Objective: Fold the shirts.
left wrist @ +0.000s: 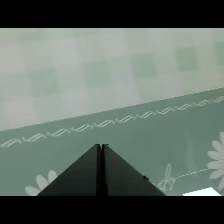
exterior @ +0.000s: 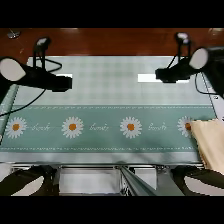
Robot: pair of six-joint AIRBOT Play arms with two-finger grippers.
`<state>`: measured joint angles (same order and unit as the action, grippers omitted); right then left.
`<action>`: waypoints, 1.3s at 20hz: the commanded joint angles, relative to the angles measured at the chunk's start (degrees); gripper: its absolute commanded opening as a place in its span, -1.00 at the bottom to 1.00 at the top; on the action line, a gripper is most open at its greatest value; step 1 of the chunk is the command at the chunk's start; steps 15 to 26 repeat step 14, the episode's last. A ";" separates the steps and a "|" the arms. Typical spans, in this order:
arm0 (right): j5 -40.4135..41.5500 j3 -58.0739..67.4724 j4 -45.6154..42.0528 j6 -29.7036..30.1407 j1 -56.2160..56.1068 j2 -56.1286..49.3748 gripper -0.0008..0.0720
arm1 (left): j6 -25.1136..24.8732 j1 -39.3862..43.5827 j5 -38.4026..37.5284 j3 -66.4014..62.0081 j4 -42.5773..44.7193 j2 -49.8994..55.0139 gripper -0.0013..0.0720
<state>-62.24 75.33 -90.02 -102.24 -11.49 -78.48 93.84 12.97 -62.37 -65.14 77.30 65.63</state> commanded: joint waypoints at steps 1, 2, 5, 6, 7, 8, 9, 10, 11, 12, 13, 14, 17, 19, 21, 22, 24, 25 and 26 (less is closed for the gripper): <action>1.07 -2.99 -3.48 -4.94 -2.19 -4.09 -0.91 | 4.46 0.55 -1.55 3.08 6.80 2.12 -0.91; 0.61 -2.91 -3.02 -5.25 -2.19 -3.82 -0.91 | 4.42 0.59 -2.01 3.06 6.73 2.12 -0.91; 1.03 -2.91 -2.95 -5.11 -2.19 -3.56 -0.91 | 4.42 0.63 -1.70 3.04 6.73 2.56 -0.91; 1.03 -2.91 -2.95 -5.11 -2.19 -3.56 -0.91 | 4.42 0.63 -1.70 3.06 6.73 2.69 -0.91; 1.03 -2.91 -2.99 -5.11 -2.19 -3.56 -0.91 | 4.39 0.63 -1.70 3.06 6.73 2.82 -0.91; 1.03 -2.89 -2.99 -5.11 -2.19 -3.56 -0.91 | 4.42 0.63 -1.70 3.06 6.73 2.86 -0.91; 1.03 -2.91 -2.99 -5.11 -2.19 -3.56 -0.91 | 4.42 0.63 -1.70 3.06 6.73 2.84 -0.91; 1.03 -2.91 -2.99 -5.11 -2.19 -3.56 -0.91 | 4.42 0.63 -1.70 3.06 6.73 2.86 -0.91; 1.05 -2.91 -2.99 -5.11 -2.19 -3.56 -0.91 | 4.42 0.63 -1.70 3.06 6.73 2.84 -0.91; 1.03 -2.91 -2.99 -5.11 -2.19 -3.56 -0.91 | 4.42 0.63 -1.70 3.06 6.73 2.84 -0.91; 1.03 -2.89 -2.99 -5.11 -2.19 -3.56 -0.91 | 4.42 0.63 -1.70 3.06 6.73 2.86 -0.91; 1.03 -2.91 -2.99 -5.11 -2.19 -3.56 -0.91 | 4.42 0.63 -1.70 3.06 6.73 2.84 -0.91; 1.03 -2.91 -2.99 -5.11 -2.19 -3.56 -0.91 | 4.42 0.63 -1.70 3.06 6.73 2.84 -0.91; 1.03 -2.91 -2.99 -5.11 -2.19 -3.56 -0.91 | 4.42 0.63 -1.70 3.06 6.73 2.84 -0.91; 1.03 -2.91 -2.99 -5.11 -2.19 -3.56 -0.91 | 4.42 0.63 -1.70 3.06 6.73 2.84 -0.91; 1.03 -2.91 -2.99 -5.11 -2.19 -3.56 -0.91 | 4.42 0.63 -1.70 3.06 6.73 2.84 -0.91; 1.03 -2.91 -2.99 -5.11 -2.19 -3.56 -0.91 | 4.42 0.63 -1.70 3.06 6.73 2.84 -0.91; 1.03 -2.91 -2.99 -5.11 -2.19 -3.56 -0.91 | 4.42 0.63 -1.70 3.06 6.73 2.84 -0.91; 1.03 -2.91 -2.99 -5.11 -2.19 -3.56 -0.91 | 4.42 0.63 -1.70 3.06 6.73 2.84 -0.91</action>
